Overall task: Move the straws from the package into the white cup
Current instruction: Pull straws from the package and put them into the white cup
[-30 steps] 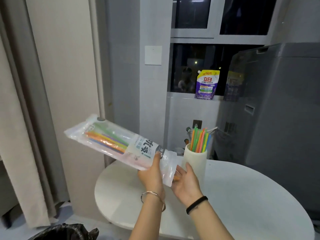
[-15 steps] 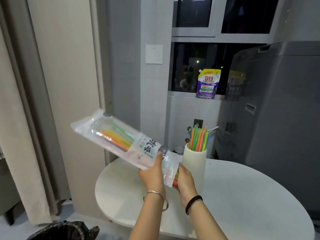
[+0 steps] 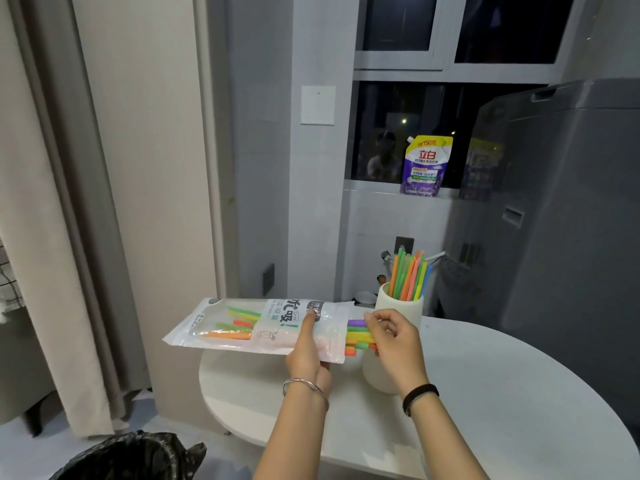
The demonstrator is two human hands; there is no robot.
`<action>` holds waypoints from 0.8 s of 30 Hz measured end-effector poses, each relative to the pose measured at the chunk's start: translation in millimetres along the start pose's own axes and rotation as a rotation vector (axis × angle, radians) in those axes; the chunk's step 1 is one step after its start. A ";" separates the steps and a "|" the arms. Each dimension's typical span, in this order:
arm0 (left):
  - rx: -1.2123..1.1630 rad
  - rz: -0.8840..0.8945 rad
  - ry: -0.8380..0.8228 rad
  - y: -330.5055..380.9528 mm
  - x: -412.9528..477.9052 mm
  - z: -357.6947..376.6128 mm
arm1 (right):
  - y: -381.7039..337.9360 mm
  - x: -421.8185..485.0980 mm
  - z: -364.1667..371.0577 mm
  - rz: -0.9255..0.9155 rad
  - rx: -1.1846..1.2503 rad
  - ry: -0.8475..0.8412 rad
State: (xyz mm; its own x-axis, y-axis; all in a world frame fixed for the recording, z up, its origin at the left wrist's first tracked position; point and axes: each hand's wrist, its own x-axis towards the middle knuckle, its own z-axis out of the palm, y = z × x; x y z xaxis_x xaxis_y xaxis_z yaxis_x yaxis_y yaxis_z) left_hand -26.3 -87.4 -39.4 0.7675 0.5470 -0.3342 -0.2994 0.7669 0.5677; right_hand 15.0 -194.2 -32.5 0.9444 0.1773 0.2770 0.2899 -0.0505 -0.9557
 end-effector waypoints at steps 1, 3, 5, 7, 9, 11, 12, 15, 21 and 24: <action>-0.014 0.000 -0.001 0.7 0.9 -1.2 | -1.6 1.6 -3.7 -0.010 0.017 0.022; -0.033 0.002 0.005 3.1 2.8 -3.4 | -4.8 5.2 -11.7 -0.027 0.048 0.041; -0.041 0.004 0.012 5.1 3.6 -5.1 | -8.2 7.9 -19.3 -0.045 0.064 0.029; -0.056 0.007 0.016 7.3 4.2 -6.9 | -10.8 9.5 -25.4 -0.057 0.083 0.052; -0.072 0.010 0.021 9.2 5.4 -8.3 | -13.0 10.8 -30.8 -0.047 0.130 0.120; -0.077 0.009 0.032 9.7 5.6 -9.0 | -14.5 11.2 -35.1 -0.015 0.204 0.192; -0.074 0.006 0.037 9.2 4.7 -8.7 | -15.3 10.5 -36.3 0.008 0.237 0.210; -0.047 -0.011 0.033 6.4 1.6 -5.0 | -15.9 5.9 -31.8 0.090 0.267 0.164; -0.024 -0.046 -0.012 -5.7 -7.6 5.3 | -12.4 -4.2 -11.2 0.163 0.237 0.027; -0.081 -0.040 -0.013 -4.9 -6.9 6.5 | -14.8 -0.1 -18.6 0.157 0.233 0.097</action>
State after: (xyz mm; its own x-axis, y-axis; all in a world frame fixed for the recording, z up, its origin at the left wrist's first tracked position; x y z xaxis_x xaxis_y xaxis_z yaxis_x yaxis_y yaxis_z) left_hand -26.5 -97.1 -35.0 0.7872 0.5109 -0.3453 -0.3123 0.8132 0.4911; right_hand 13.5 -211.8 -16.6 0.9885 0.0894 0.1218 0.1065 0.1594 -0.9815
